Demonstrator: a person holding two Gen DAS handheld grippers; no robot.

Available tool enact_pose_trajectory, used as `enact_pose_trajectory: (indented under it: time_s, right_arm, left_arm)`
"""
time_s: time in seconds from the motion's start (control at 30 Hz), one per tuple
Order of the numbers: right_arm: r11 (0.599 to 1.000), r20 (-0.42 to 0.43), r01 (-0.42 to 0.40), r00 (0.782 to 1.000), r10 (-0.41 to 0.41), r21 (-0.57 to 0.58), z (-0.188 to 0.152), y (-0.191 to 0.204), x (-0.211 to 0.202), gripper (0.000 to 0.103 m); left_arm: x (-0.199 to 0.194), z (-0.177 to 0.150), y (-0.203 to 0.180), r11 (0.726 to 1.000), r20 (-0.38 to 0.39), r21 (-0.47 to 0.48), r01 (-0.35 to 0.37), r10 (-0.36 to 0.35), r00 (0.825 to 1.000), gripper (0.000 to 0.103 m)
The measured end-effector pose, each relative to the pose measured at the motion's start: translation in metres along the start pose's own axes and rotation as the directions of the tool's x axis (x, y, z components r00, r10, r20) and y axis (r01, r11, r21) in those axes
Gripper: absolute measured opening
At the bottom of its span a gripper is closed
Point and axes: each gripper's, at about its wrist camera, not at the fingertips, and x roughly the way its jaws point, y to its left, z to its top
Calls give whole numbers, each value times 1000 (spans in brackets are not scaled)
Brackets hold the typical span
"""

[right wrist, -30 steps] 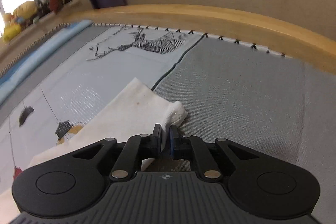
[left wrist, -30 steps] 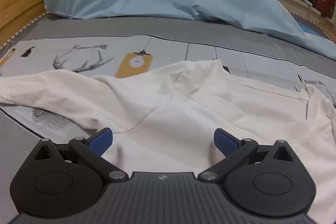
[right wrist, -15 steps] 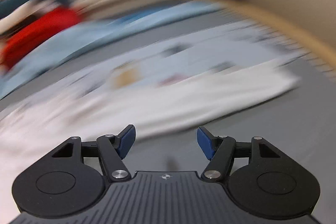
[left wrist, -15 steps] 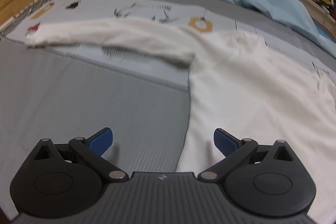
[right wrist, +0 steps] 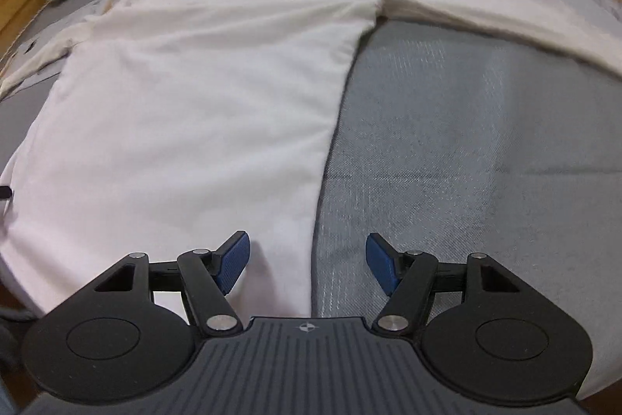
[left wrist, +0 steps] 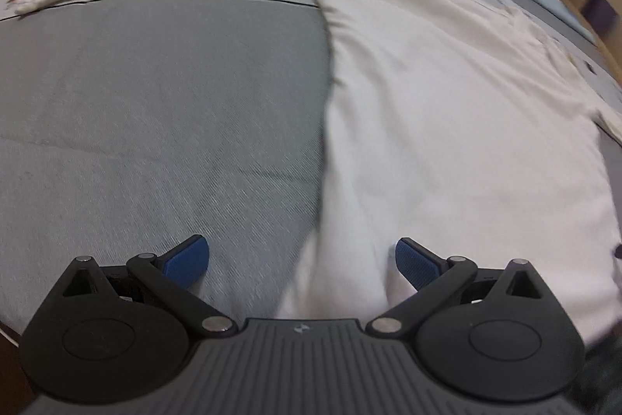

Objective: Fold small clothes

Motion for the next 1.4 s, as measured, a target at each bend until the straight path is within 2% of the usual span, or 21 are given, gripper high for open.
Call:
enact_pose_trajectory:
  time_s: [0.1, 0.23, 0.33, 0.4, 0.5, 0.6, 0.73, 0.87, 0.9, 0.93, 1.0, 1.07, 1.13, 1.17, 1.27, 1.4]
  right_arm:
    - [1000, 6, -17, 1000, 16, 11, -10, -7, -3, 72]
    - [994, 30, -26, 999, 23, 102, -25, -22, -11, 72]
    - [993, 36, -38, 999, 34, 116, -35, -25, -17, 72]
    - [993, 38, -38, 999, 34, 110, -43, -23, -22, 72]
    - [981, 59, -59, 997, 49, 186, -54, -28, -29, 72]
    - [981, 78, -75, 995, 61, 180, -62, -28, -32, 72]
    - [993, 83, -55, 995, 46, 104, -67, -20, -30, 71]
    - [999, 83, -37, 996, 34, 32, -67, -8, -27, 59]
    - [999, 84, -38, 996, 37, 15, -67, -5, -27, 51]
    - [999, 84, -40, 996, 40, -2, -67, -3, -26, 41]
    - [998, 85, -51, 995, 53, -25, -67, -1, -26, 34]
    - [998, 85, -63, 994, 65, -18, -66, -3, -27, 34]
    - [997, 87, -80, 993, 80, 2, -66, -7, -27, 34]
    - [996, 87, -85, 993, 84, 5, -67, -8, -27, 34]
    - [996, 88, -85, 992, 85, 2, -67, -8, -27, 34]
    - [997, 85, -78, 993, 78, -1, -66, -7, -26, 34]
  left_arm:
    - [-8, -8, 4, 999, -15, 12, 33, -33, 999, 102]
    - [-18, -13, 25, 984, -11, -131, 122, -125, 992, 102]
    - [-21, -14, 35, 975, -13, -164, 152, -157, 988, 102]
    - [-28, -16, 42, 970, -8, -202, 139, -144, 990, 102]
    - [-36, -20, 50, 974, -9, -211, 85, -89, 996, 102]
    - [-37, -22, 47, 991, -27, -132, 24, -28, 999, 102]
    - [-29, -28, 25, 999, -49, 4, -46, 47, 998, 102]
    - [-27, -29, 7, 994, -33, 89, -71, 75, 997, 98]
    - [-28, -28, 6, 993, -23, 92, -68, 70, 997, 92]
    - [-29, -27, 8, 994, -11, 86, -60, 61, 998, 82]
    - [-38, -25, 15, 999, 9, 40, -8, 8, 1000, 70]
    - [-43, -22, 33, 994, 7, -78, 70, -69, 998, 72]
    - [-43, -20, 52, 973, 10, -193, 124, -124, 992, 75]
    - [-45, -19, 58, 967, 17, -225, 124, -123, 992, 75]
    - [-53, -18, 62, 975, 45, -209, 71, -63, 997, 75]
    - [-59, -23, 58, 992, 42, -123, 30, -25, 999, 75]
